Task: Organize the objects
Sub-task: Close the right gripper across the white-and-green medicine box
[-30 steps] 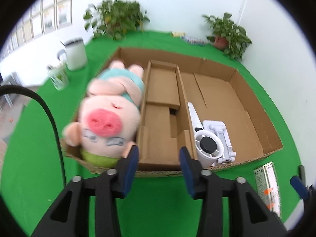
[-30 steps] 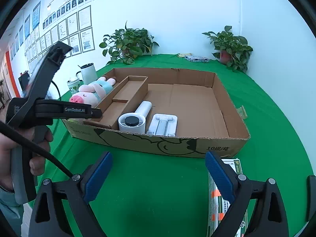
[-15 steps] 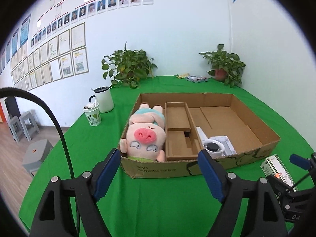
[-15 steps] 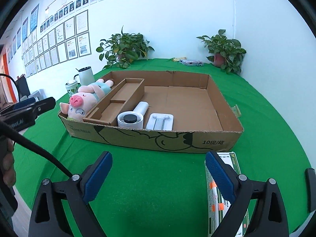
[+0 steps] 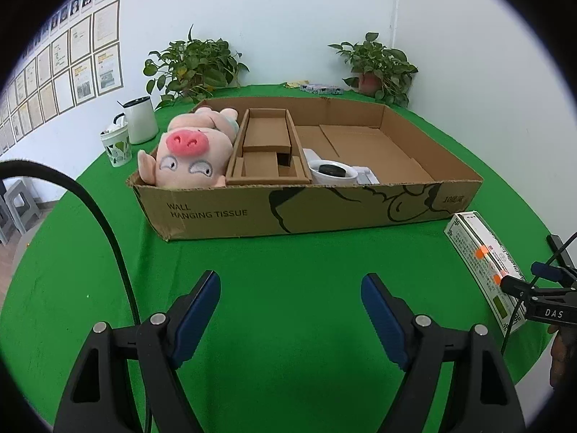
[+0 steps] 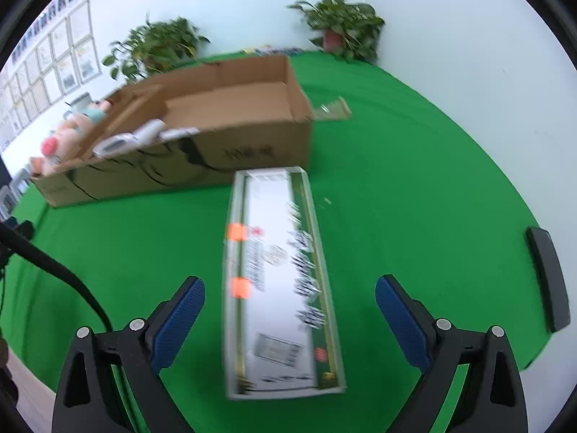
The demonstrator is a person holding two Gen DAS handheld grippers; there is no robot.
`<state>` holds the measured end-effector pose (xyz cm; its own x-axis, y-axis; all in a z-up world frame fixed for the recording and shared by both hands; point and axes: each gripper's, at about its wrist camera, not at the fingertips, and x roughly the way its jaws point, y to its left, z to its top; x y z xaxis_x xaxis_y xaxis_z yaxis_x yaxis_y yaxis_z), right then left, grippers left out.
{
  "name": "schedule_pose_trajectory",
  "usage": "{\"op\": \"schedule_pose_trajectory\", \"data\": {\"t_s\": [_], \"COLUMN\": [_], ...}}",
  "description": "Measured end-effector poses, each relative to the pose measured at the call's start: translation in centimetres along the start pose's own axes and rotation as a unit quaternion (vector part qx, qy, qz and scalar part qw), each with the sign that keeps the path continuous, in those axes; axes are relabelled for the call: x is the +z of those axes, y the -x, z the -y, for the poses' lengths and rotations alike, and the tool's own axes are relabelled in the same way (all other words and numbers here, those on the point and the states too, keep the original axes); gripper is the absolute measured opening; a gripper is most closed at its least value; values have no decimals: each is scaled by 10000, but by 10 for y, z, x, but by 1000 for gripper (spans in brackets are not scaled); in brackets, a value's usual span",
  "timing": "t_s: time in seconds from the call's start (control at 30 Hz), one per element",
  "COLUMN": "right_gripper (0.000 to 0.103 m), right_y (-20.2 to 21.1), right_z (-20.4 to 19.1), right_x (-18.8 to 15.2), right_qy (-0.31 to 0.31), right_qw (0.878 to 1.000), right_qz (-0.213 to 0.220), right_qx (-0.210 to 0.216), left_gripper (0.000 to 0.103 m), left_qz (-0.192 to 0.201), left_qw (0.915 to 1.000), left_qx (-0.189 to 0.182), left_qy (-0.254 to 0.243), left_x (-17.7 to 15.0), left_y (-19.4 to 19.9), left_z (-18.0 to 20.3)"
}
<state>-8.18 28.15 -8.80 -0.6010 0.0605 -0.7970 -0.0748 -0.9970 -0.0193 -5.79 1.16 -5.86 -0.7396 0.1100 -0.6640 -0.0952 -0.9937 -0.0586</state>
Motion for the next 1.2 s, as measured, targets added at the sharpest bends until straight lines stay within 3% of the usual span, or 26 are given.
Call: {"op": "schedule_pose_trajectory", "data": {"t_s": [0.1,0.17,0.2,0.27,0.43,0.5,0.53,0.57,0.7,0.9,1.0,1.2], "right_gripper": [91,63,59,59,62,83,103,102,102,102,93,64], "right_y": [-13,-19,-21,-18,14,21,23,25,30,23,13,13], "right_z": [-1,-9,-15,-29,-68,-82,-88,-96,-109,-107,-112,-116], "right_x": [-6,-10,-12,-15,-22,-24,-26,-30,-40,-46,-49,-62], "right_qy": [56,200,332,549,770,759,813,957,1281,955,1054,1172], "right_qw": [9995,9988,9983,9978,9920,9876,9845,9805,9773,9841,9853,9852], "right_qz": [-258,-377,-416,-257,173,215,210,217,247,-67,-263,-290], "right_qx": [153,250,227,270,981,1355,1541,1701,1669,1499,1316,1213], "left_gripper": [80,80,80,80,80,80,80,80,80,80,80,80], "left_qz": [-94,-113,-117,-242,-609,-710,-793,-893,-1118,-1315,-1400,-1491], "left_qw": [9999,9998,9998,9994,9924,9880,9856,9833,9764,9661,9640,9574], "left_qx": [-48,-47,-65,-219,-1049,-1323,-1428,-1510,-1746,-2106,-2171,-2357], "left_qy": [-75,-137,-137,-90,196,362,428,480,611,701,635,746], "left_x": [-2,-2,-2,-2,-5,-4,-5,-6,-10,-10,-13,-18], "left_y": [-3,-3,-2,-4,-9,-11,-13,-16,-25,-39,-43,-46], "left_z": [5,6,5,2,-4,-4,-4,-3,1,13,20,22]}}
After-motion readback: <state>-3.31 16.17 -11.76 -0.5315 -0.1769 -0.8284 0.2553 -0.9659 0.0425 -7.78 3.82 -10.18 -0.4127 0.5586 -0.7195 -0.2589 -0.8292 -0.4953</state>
